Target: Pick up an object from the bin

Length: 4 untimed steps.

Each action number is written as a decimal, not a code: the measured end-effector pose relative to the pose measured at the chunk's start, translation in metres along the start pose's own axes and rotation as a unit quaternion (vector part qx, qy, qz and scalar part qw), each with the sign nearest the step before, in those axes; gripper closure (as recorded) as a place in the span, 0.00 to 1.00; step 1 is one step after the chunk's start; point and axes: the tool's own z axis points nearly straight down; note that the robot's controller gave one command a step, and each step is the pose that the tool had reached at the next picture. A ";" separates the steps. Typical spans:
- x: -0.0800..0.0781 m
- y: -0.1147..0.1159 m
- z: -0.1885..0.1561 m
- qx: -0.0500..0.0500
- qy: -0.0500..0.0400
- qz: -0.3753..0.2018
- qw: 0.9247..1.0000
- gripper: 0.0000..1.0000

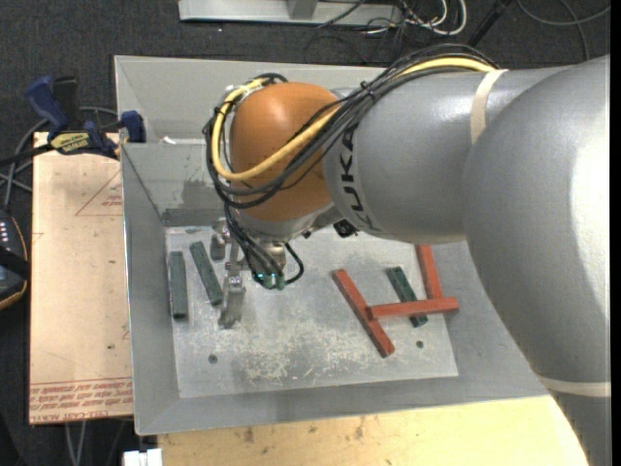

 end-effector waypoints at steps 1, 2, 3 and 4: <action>-0.029 0.034 0.095 -0.001 -0.005 -0.102 0.995 0.00; -0.031 0.034 0.091 -0.001 -0.007 -0.101 0.995 1.00; -0.030 0.034 0.093 -0.001 -0.005 -0.101 0.995 0.00; -0.031 0.034 0.091 -0.001 -0.007 -0.101 0.995 1.00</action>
Offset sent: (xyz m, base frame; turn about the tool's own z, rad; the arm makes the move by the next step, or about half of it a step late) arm 0.0276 0.0337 -0.0939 -0.2059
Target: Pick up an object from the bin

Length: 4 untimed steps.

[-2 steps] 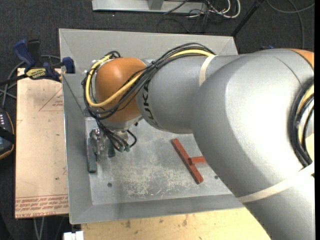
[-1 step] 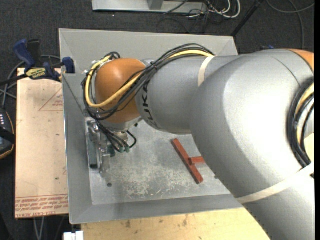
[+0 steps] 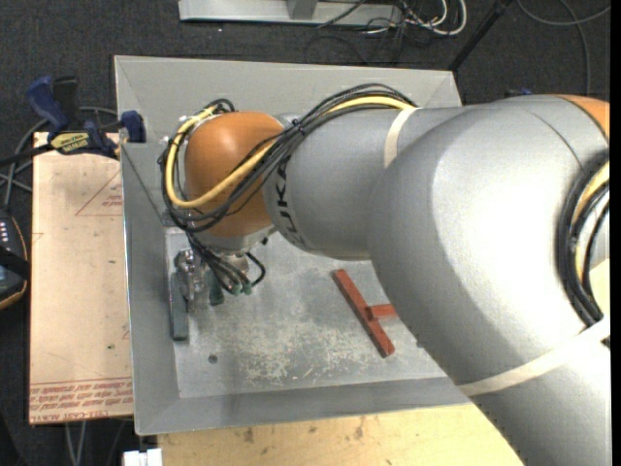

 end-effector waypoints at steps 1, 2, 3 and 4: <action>0.001 0.000 0.002 0.000 0.002 0.000 1.000 0.00; 0.000 0.000 0.000 0.000 0.000 0.000 1.000 1.00; -0.025 -0.018 -0.199 0.000 -0.003 0.123 0.992 1.00; 0.002 -0.001 -0.122 0.001 0.006 -0.009 1.000 1.00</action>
Offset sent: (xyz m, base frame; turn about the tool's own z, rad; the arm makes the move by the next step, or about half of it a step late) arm 0.0000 0.0000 0.0000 0.0000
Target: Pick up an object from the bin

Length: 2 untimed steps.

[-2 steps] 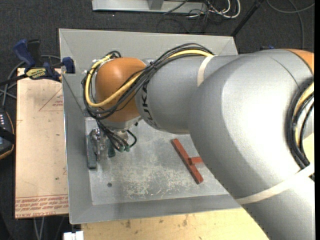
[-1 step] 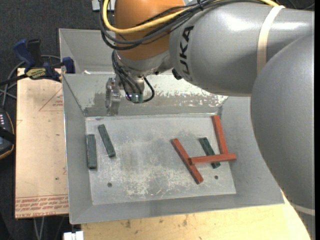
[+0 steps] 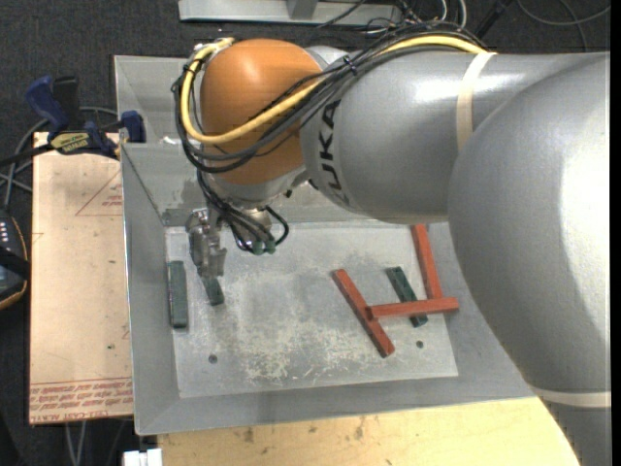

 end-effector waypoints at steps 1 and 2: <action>-0.008 -0.035 0.029 0.001 -0.002 -0.039 0.999 1.00; -0.020 -0.004 0.025 -0.001 -0.004 0.052 0.999 1.00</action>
Offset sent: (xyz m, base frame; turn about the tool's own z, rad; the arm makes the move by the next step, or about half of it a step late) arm 0.0149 -0.0310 -0.0275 -0.0818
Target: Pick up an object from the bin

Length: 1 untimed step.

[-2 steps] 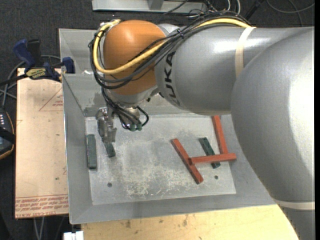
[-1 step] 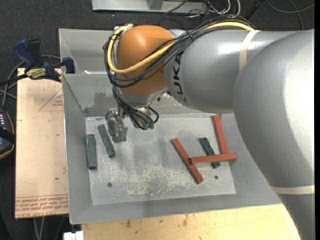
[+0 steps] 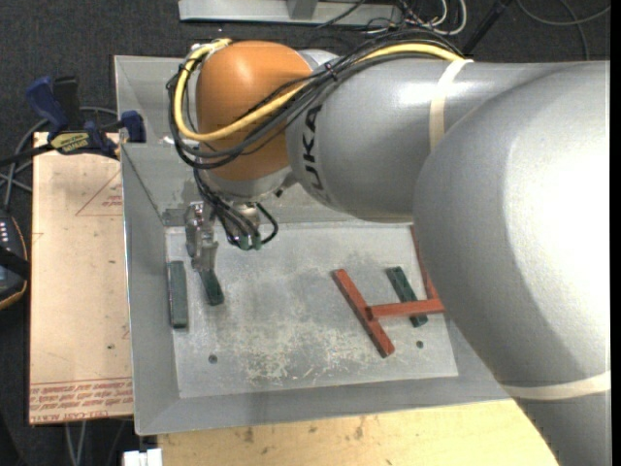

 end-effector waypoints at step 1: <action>0.000 -0.001 0.000 0.000 0.000 0.000 1.000 0.00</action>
Offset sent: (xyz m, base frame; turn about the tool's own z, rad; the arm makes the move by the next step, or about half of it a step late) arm 0.0000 0.0000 0.0000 0.0000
